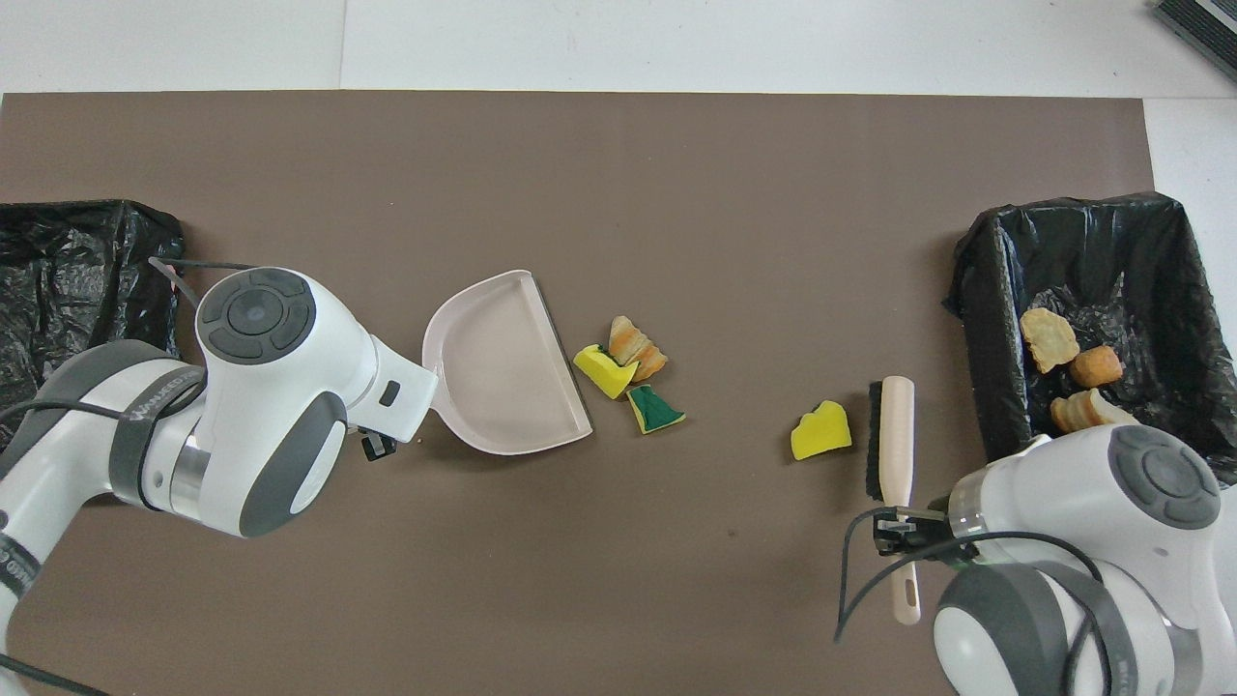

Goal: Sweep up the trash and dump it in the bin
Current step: 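Sweep the sponge pieces toward the dustpan with the right gripper's brush, then brush the sponge pieces and crumbs into the dustpan with the right gripper, then carry the loaded dustpan to the near bin with the left gripper, then tip the dustpan over the bin with the left gripper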

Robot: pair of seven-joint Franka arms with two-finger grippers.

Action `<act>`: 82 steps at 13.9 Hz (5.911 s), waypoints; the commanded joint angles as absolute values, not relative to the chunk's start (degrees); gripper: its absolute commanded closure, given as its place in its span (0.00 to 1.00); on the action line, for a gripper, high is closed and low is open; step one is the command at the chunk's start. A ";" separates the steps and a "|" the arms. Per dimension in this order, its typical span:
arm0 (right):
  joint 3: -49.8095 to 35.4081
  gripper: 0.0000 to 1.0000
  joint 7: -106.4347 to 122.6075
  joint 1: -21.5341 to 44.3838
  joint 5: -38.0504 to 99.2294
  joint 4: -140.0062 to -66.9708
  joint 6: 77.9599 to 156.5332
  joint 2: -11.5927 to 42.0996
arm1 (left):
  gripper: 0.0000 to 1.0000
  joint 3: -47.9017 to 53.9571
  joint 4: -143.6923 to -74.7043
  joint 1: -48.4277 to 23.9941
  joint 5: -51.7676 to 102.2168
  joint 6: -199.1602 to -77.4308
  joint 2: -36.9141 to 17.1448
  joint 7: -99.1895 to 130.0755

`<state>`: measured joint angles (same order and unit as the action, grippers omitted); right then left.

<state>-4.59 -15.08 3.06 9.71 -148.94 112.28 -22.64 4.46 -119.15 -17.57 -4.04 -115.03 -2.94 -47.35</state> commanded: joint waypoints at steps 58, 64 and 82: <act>-7.38 0.00 -53.09 49.84 3.88 -119.46 121.84 6.59 | 1.00 3.16 -106.80 8.42 5.71 -105.03 6.42 -20.56; -7.12 0.00 -44.14 41.24 2.99 -109.17 108.21 4.05 | 1.00 3.08 -105.03 25.81 8.88 -105.12 6.33 -38.43; -6.07 0.00 9.32 1.24 -2.89 -94.92 89.56 1.93 | 1.00 -1.93 -103.10 23.47 -29.68 -105.45 3.34 -61.33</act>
<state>-5.64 8.39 3.09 -0.49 -96.13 89.79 1.44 -1.28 -104.50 24.61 -26.09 -103.39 4.63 -58.17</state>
